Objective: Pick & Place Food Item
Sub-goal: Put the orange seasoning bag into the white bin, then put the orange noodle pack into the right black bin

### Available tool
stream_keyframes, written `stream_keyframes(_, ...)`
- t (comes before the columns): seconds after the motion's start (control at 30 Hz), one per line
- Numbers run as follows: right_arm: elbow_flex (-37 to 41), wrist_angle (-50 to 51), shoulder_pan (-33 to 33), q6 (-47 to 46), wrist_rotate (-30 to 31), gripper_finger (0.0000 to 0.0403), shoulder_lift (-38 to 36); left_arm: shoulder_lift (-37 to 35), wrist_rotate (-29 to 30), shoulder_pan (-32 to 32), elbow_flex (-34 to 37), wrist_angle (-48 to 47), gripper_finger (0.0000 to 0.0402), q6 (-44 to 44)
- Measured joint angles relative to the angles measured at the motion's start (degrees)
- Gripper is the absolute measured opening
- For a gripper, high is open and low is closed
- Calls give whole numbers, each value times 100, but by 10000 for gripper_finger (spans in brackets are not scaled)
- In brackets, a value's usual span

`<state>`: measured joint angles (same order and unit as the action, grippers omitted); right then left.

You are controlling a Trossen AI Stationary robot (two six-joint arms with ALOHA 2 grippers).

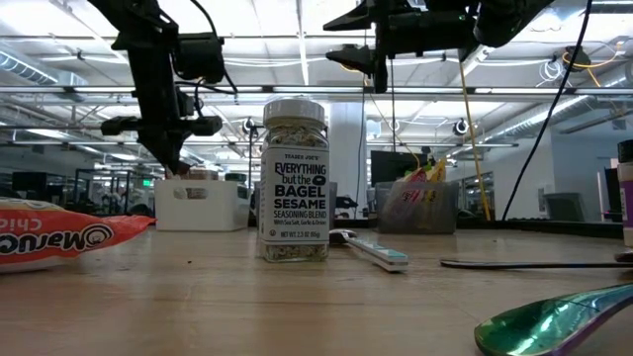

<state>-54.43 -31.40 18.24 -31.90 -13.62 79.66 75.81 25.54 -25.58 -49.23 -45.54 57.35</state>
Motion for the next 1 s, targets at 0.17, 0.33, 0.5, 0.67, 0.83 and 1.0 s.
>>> stream_keyframes(0.17,0,0,0,0,0,210,0,3,-5,0,2,-11,44,-66)
stream_keyframes(0.33,0,-2,0,1,0,210,0,7,-38,1,7,-16,102,-218)
stream_keyframes(0.5,0,-2,0,1,0,210,0,-30,-27,-37,7,-15,150,-283)
stream_keyframes(0.67,0,-3,0,0,0,210,0,-231,-171,-171,7,54,178,-554)
stream_keyframes(0.83,0,-5,2,0,0,210,0,-754,-837,-351,4,447,188,-1048)
stream_keyframes(1.0,0,-9,2,0,0,210,2,-1378,-1982,-456,-2,840,189,-2128)
